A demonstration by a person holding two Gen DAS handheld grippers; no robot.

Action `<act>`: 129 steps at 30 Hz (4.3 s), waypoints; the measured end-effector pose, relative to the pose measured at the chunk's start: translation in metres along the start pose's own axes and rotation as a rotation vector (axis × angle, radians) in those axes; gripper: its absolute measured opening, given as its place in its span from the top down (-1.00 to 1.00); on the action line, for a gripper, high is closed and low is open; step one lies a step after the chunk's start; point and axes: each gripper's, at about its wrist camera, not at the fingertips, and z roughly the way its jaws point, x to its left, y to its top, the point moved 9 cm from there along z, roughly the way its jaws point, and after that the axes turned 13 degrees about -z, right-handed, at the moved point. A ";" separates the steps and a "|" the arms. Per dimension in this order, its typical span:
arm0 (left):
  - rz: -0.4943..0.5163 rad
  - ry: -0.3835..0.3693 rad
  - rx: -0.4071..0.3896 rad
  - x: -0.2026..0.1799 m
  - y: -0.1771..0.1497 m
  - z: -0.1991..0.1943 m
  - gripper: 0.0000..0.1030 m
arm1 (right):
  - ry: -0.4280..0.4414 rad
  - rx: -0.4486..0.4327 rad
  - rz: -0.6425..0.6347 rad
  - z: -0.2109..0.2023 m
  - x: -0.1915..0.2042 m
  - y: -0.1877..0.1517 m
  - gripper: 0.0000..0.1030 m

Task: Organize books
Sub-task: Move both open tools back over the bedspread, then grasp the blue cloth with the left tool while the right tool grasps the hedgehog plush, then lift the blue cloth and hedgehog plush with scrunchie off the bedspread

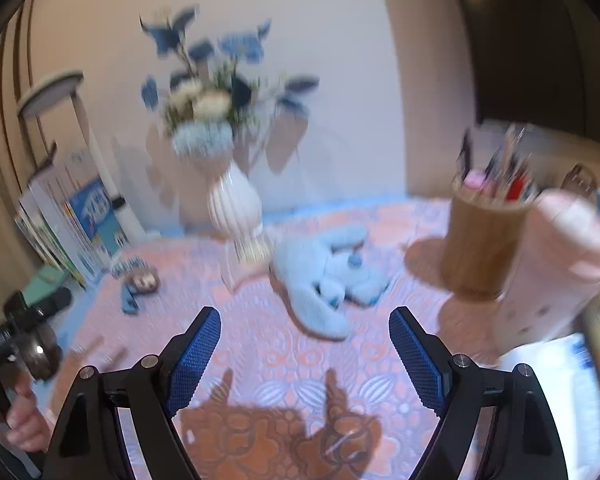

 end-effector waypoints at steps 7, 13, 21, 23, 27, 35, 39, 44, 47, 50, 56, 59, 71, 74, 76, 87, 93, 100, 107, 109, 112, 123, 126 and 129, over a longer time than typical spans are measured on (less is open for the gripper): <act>-0.176 0.061 0.073 0.063 -0.018 0.045 -0.54 | 0.045 0.094 0.014 0.061 0.001 -0.043 -0.65; -0.218 0.085 0.122 0.073 -0.024 0.062 -0.54 | 0.061 0.120 0.034 0.069 -0.003 -0.050 -0.66; -0.194 0.101 0.114 0.070 -0.026 0.059 -0.54 | 0.062 0.137 0.033 0.072 -0.002 -0.053 -0.66; -0.177 0.117 0.115 0.068 -0.024 0.057 -0.54 | 0.063 0.145 0.038 0.072 -0.003 -0.054 -0.66; -0.117 0.152 0.127 0.054 -0.012 0.037 -0.54 | 0.095 0.179 0.042 0.064 0.003 -0.053 -0.66; -0.040 0.144 0.055 0.035 0.056 0.023 -0.57 | 0.068 0.193 -0.007 0.041 0.006 -0.003 -0.69; -0.067 0.138 0.081 0.052 0.063 0.041 -0.56 | 0.015 0.186 -0.071 0.049 0.007 0.008 -0.69; -0.075 0.138 0.152 0.069 0.050 0.078 -0.55 | 0.112 0.248 -0.044 0.078 0.024 0.001 -0.69; -0.093 0.149 0.188 0.078 0.040 0.102 -0.49 | 0.171 0.253 -0.080 0.091 0.051 0.004 -0.69; -0.121 0.112 0.199 0.082 0.036 0.114 -0.40 | 0.212 0.243 -0.134 0.098 0.077 0.014 -0.69; -0.149 0.020 0.224 0.084 0.027 0.119 0.73 | 0.372 0.180 -0.158 0.113 0.137 0.052 -0.69; -0.144 0.024 0.193 0.086 0.028 0.108 0.83 | 0.420 0.158 -0.195 0.129 0.174 0.063 -0.69; -0.210 0.002 0.211 0.097 0.026 0.101 0.83 | 0.502 0.257 -0.216 0.207 0.256 0.050 -0.69; -0.221 0.009 0.221 0.099 0.025 0.104 0.83 | 0.516 0.267 -0.201 0.218 0.261 0.045 -0.64; -0.222 0.014 0.229 0.100 0.024 0.106 0.83 | 0.533 0.274 -0.198 0.223 0.267 0.041 -0.18; -0.119 -0.049 0.238 0.073 0.020 0.096 0.83 | 0.521 0.241 -0.158 0.182 0.235 0.044 0.19; -0.064 -0.142 0.315 0.034 -0.015 0.065 0.83 | 0.417 0.232 -0.118 0.111 0.168 0.034 0.19; 0.061 -0.163 0.446 -0.004 -0.085 0.036 0.81 | 0.242 0.324 0.023 0.057 0.073 -0.031 0.19; 0.052 -0.023 0.366 0.008 -0.080 0.038 0.11 | 0.158 0.369 0.032 0.043 0.034 -0.077 0.19; 0.030 0.011 0.331 0.014 -0.070 0.041 -0.53 | 0.163 0.365 0.018 0.044 0.035 -0.083 0.04; 0.013 0.024 0.318 0.012 -0.063 0.048 -0.59 | 0.180 0.382 0.011 0.047 0.036 -0.090 -0.16; 0.194 0.177 0.341 -0.014 -0.087 0.072 0.77 | 0.191 0.337 -0.018 0.041 0.044 -0.097 -0.23; 0.197 0.128 0.323 -0.029 -0.084 0.062 0.83 | 0.189 0.320 -0.012 0.040 0.045 -0.095 0.19; 0.232 0.060 0.288 -0.060 -0.081 0.047 0.83 | 0.194 0.281 0.038 0.029 0.035 -0.086 0.19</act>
